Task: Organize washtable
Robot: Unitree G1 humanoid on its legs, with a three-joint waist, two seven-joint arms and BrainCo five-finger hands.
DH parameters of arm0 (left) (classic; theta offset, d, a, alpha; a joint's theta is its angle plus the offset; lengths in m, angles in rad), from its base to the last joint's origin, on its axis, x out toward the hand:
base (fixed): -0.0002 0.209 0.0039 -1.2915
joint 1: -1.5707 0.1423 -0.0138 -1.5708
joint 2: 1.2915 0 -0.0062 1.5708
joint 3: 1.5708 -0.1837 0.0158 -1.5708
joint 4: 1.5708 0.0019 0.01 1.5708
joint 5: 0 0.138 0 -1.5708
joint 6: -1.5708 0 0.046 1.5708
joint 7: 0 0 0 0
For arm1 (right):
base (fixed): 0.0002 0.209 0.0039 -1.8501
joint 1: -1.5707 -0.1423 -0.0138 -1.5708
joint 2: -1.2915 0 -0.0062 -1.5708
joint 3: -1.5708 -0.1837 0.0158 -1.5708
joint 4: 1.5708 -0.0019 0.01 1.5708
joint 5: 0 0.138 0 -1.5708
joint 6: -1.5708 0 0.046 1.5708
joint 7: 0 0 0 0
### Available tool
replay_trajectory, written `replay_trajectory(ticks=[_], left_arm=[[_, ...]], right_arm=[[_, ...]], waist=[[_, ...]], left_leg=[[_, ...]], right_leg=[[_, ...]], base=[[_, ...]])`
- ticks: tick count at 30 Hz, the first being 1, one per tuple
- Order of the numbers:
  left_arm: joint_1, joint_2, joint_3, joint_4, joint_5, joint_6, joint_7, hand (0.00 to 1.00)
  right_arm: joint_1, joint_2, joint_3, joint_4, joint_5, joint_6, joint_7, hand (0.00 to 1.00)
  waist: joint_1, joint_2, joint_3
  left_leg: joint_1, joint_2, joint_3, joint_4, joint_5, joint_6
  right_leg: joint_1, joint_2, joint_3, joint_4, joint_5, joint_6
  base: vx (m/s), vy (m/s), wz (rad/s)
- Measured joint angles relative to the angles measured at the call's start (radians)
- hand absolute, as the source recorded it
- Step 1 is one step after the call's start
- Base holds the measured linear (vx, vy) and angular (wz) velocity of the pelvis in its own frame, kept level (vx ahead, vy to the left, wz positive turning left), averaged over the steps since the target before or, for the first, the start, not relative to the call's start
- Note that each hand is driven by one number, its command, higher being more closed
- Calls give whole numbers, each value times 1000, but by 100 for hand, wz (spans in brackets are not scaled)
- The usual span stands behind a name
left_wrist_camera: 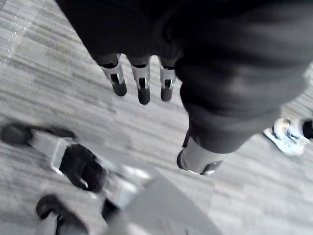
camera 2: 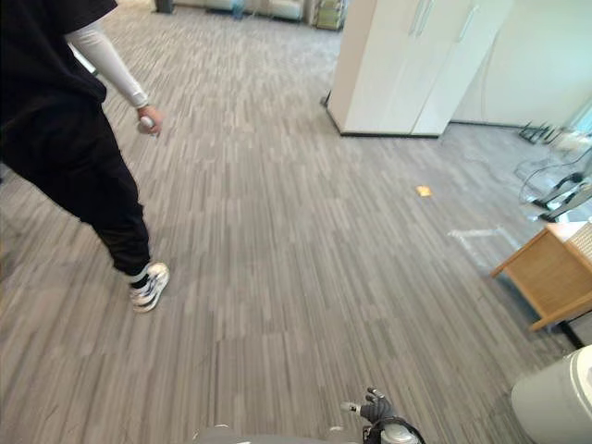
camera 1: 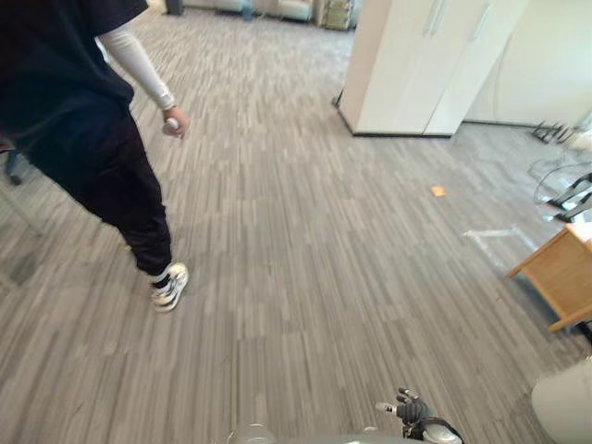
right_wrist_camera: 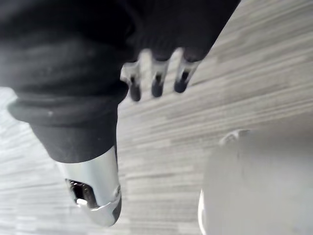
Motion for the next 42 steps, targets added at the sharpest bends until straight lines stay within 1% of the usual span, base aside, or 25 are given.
replay_trajectory(ticks=[1, 2, 3, 5, 6, 7, 8, 9, 10, 11, 12, 13, 15, 17, 18, 19, 20, 21, 24, 27, 29, 30, 36, 40, 42], left_arm=[[7, 1, -9, 3, 0, 2, 0, 0], [20, 13, -35, 10, 0, 6, -1, 0], [-10, 18, -62, 7, 0, 2, -3, 0], [-42, 17, -72, 5, 0, -6, -6, 0], [-53, 28, -67, 4, -1, -6, -7, 0], [-53, 32, -68, 5, 0, -6, -8, 0], [-53, 37, -70, 5, 0, -6, -9, 0], [-54, 50, -75, 6, 2, -4, -16, 0], [-56, 55, -74, 7, 3, -4, -20, 0], [-54, 58, -75, 8, 3, -4, -25, 0], [-50, 56, -77, 12, 3, -3, -26, 0], [-46, 50, -76, 23, 8, -3, -26, 0], [-51, 31, -74, 27, 13, -5, -27, 0], [-48, 11, -75, 28, 13, -5, -26, 0], [-45, 12, -75, 28, 14, -5, -26, 0], [-38, 14, -75, 29, 17, -6, -25, 0], [-26, 11, -74, 37, 23, -6, -21, 0], [-10, -5, -76, 36, 25, -7, -21, 0], [-10, -17, -84, 38, 29, -14, -21, 0], [-9, -27, -105, 39, 29, -25, -21, 0], [-8, -24, -114, 39, 29, -26, -20, 0], [-7, -6, -174, 47, 29, -27, -20, 0], [-7, -6, -183, 46, 28, -27, -19, 0], [-8, -3, -235, 46, 10, -35, -20, 0], [-8, -3, -278, 44, -12, -48, -20, 0]], right_arm=[[-1, 10, 6, -7, 0, -4, 1, 0], [4, 26, 41, -25, -1, -12, 0, 0], [17, 23, 53, -25, -1, -18, 2, 0], [16, 21, 52, -23, -12, -18, 1, 0], [17, 21, 48, -23, -21, -17, 3, 0], [17, 23, 42, -24, -25, -17, 5, 0], [16, 23, 35, -25, -30, -17, 9, 0], [15, 22, 25, -26, -34, -17, 21, 0], [17, 21, 25, -26, -40, -17, 23, 0], [18, 18, 23, -23, -41, -16, 23, 0], [19, 16, 23, -23, -41, -15, 22, 0], [24, 12, 24, -25, -41, -12, 22, 0], [32, 6, 22, -25, -41, -12, 22, 0], [34, 2, 11, -26, -37, -7, 22, 0], [40, 9, -3, -25, -38, -6, 22, 0], [45, 16, -3, -24, -39, -4, 22, 0], [50, 11, -11, -20, -41, -2, 22, 0], [63, 2, -5, -15, -44, -2, 22, 0], [71, -13, -7, -15, -50, -3, 21, 0], [73, -18, -20, -15, -51, -1, 20, 0], [77, -17, -20, -14, -51, 0, 19, 0], [87, -18, -50, 19, -50, 4, 17, 0], [87, -19, -53, 19, -50, 3, 17, 0], [86, -23, -96, 17, -29, 3, -1, 0], [83, -30, -128, 12, -14, 2, -6, 0]], waist=[[4, -1, 2], [14, -29, -8], [10, -38, -13], [10, -44, -18], [15, -36, -16], [7, -39, -19], [-3, -39, -19], [-8, -37, -17], [-9, -42, -17], [-5, -47, -16], [-7, -46, -16], [-8, -44, -16], [-9, -45, -17], [-16, -44, -18], [-23, -58, -28], [-23, -75, -37], [-17, -50, -55], [-16, -34, -83], [-16, -11, -110], [-16, 2, -113], [-14, 2, -116], [-10, 6, -163], [-10, 9, -162], [-21, 27, -160], [-36, 46, -156]], left_leg=[[-13, -3, -3, -33, 101, 14], [17, -41, 35, -53, 124, 67], [43, -73, 60, -65, 107, 77], [73, -103, 88, -63, 100, 112], [113, -121, 106, -71, 81, 142], [164, -141, 130, -106, 69, 161], [189, -148, 140, -122, 65, 169], [249, -162, 142, -164, 58, 182], [278, -169, 142, -190, 56, 184], [350, -175, 142, -254, 58, 182], [387, -175, 141, -284, 64, 178], [442, -174, 141, -344, 78, 167], [474, -170, 131, -384, 86, 156], [470, -158, 107, -385, 87, 139], [468, -164, 79, -387, 82, 110], [471, -175, 73, -393, 76, 100], [482, -152, 61, -397, 75, 72], [483, -124, 59, -416, 85, 55], [498, -102, 49, -482, 96, 31], [510, -102, 41, -503, 102, 22], [510, -109, 39, -504, 102, 22], [508, -179, 22, -518, 108, 49], [511, -181, 26, -535, 115, 59], [493, -183, 34, -536, 115, 59], [462, -181, 37, -539, 116, 60]], right_leg=[[7, -11, 21, 16, -20, 16], [24, -46, 68, 25, -38, 41], [40, -79, 95, 21, -32, 45], [55, -107, 126, 48, 0, 72], [41, -132, 143, 126, 20, 89], [-4, -167, 154, 264, 44, 113], [-31, -179, 160, 345, 69, 129], [-100, -198, 161, 525, 102, 159], [-121, -203, 154, 583, 96, 147], [-143, -205, 122, 634, 66, 98], [-145, -205, 98, 628, 48, 70], [-149, -207, 53, 573, 19, 43], [-174, -218, 5, 422, 3, 47], [-203, -219, -5, 207, 34, 58], [-192, -217, -1, 23, 198, 60], [-193, -222, 18, -31, 307, 76], [-167, -194, 21, -63, 313, 93], [-144, -165, 19, -126, 335, 94], [-87, -112, -6, -273, 383, 77], [-45, -100, -9, -354, 419, 77], [-31, -106, -11, -382, 435, 84], [-19, -149, -10, -419, 466, 110], [-28, -150, -4, -418, 466, 110], [-50, -151, 0, -418, 468, 110], [-83, -155, 1, -418, 468, 110]], base=[[391, 294, -65], [516, 272, -35], [655, 328, -14], [512, 272, -1], [422, 242, -20], [398, 211, -20], [420, 131, -5], [331, 51, 0], [367, 9, -2], [226, -30, -4], [251, -48, -3], [192, -48, 11], [161, -67, 20], [201, -169, 35], [219, -215, 42], [198, -205, 30], [180, -169, 4], [181, -157, -1], [165, -140, 2], [41, -37, 2], [-13, 25, 6], [0, 0, 0], [0, 0, -3], [-5, -3, -5], [-18, -22, -5]])
